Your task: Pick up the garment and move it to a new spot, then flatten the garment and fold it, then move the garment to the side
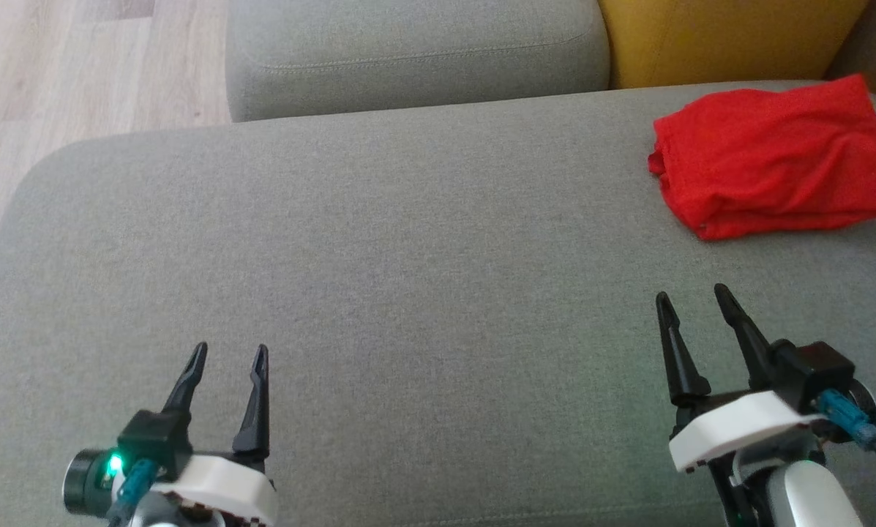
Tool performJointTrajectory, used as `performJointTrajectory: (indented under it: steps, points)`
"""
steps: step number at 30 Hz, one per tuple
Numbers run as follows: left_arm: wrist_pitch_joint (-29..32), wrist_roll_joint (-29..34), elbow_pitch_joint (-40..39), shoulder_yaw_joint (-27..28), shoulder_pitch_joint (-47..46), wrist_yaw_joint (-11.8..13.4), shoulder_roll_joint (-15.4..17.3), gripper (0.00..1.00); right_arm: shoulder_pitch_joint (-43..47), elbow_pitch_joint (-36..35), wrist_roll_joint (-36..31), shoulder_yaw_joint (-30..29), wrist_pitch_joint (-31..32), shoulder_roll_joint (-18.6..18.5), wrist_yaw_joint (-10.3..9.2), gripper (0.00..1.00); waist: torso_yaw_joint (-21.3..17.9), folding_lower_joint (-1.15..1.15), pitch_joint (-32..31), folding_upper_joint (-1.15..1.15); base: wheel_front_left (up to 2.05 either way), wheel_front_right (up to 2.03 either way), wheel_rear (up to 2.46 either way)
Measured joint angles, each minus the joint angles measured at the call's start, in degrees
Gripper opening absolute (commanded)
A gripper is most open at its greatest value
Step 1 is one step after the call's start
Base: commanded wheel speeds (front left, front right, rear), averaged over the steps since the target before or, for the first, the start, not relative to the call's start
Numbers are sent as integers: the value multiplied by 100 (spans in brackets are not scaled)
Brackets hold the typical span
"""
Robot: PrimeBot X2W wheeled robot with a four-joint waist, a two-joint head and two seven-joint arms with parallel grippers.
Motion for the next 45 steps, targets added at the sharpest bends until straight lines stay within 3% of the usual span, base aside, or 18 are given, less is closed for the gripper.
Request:
performJointTrajectory:
  steps: [23,24,29,45]
  points:
    - [-9,-40,24,-14,-11,107,20,100,-7,-8,-93,3,48,3,0,100,39,0,111,0,0,0,0]
    - [-9,-40,24,-14,-11,107,20,0,-7,-8,-93,3,48,3,0,0,39,0,111,0,0,0,0]
    - [0,-76,401,-81,188,99,-138,0,188,434,-48,10,49,15,0,0,40,0,113,0,0,0,0]
    - [233,-1150,522,169,193,-171,-247,0,215,528,1169,-48,82,13,0,0,54,1,106,0,0,0,0]
